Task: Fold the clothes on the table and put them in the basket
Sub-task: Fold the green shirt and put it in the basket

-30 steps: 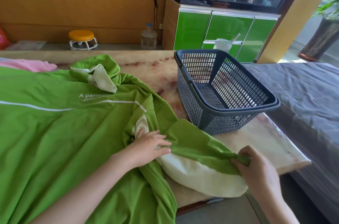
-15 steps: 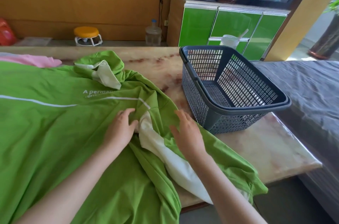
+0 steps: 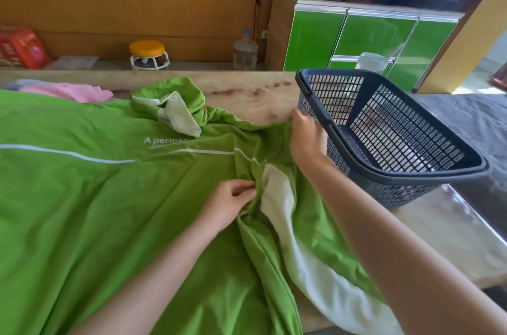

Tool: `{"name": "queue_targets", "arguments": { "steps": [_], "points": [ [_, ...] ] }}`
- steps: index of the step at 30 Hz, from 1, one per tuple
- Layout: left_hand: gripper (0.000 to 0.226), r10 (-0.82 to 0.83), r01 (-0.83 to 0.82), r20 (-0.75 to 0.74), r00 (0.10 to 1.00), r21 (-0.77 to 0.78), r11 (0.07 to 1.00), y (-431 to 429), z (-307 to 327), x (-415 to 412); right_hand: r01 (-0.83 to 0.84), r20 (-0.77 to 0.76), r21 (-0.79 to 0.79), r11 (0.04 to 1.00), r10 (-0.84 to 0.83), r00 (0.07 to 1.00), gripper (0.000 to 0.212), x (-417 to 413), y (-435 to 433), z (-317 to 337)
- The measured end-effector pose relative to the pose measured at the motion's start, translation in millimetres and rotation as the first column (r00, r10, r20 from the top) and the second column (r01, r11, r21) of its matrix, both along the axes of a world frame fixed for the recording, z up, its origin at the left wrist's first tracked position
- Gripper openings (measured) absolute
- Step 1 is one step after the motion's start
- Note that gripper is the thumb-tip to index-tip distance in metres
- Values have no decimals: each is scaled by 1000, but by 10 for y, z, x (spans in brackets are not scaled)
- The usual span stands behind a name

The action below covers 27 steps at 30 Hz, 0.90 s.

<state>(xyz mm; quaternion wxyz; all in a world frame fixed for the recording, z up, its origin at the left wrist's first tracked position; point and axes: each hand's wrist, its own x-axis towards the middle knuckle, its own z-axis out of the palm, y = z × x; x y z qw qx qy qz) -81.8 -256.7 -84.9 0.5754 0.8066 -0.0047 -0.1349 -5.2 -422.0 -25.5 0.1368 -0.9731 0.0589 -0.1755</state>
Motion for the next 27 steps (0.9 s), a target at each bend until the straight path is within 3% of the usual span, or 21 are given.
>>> {"name": "queue_targets", "arguments": {
  "steps": [5, 7, 10, 12, 15, 18, 20, 22, 24, 27],
  "points": [
    [35, 18, -29, 68, 997, 164, 986, -100, -114, 0, -89, -157, -284, 955, 45, 987, 35, 164, 18, -109],
    [27, -46, 29, 103, 994, 161, 986, -200, -108, -15, -118, -159, -351, 929, 65, 985, 36, 234, -22, -154],
    [36, -210, 180, 150, 966, 186, 966, -469, -97, -73, -136, -142, -463, 876, 79, 987, 37, 333, -89, -197],
    [43, -334, 295, 143, 931, 240, 925, -657, -115, -109, -122, -117, -463, 878, 76, 990, 36, 404, -130, -214],
    [44, -423, 404, 66, 904, 193, 894, -738, -155, -75, -115, -118, -371, 922, 76, 990, 37, 479, -147, -274],
    [44, -411, 394, 89, 907, 162, 905, -580, -150, 7, -136, -158, -221, 966, 102, 982, 40, 547, -150, -373],
    [42, -369, 301, 179, 912, 320, 898, -460, -171, 61, -199, -184, -239, 950, 157, 970, 46, 593, -151, -430],
    [49, -412, 243, 212, 886, 546, 802, -370, -241, 114, -229, -266, -315, 921, 145, 953, 60, 631, -139, -455],
    [62, -501, 312, 108, 859, 664, 679, -345, -310, 130, -201, -304, -333, 921, 97, 948, 64, 659, -114, -466],
    [85, -572, 337, 80, 817, 737, 585, -373, -395, 91, -100, -189, -402, 910, 25, 982, 36, 681, -98, -443]
  ]
}}
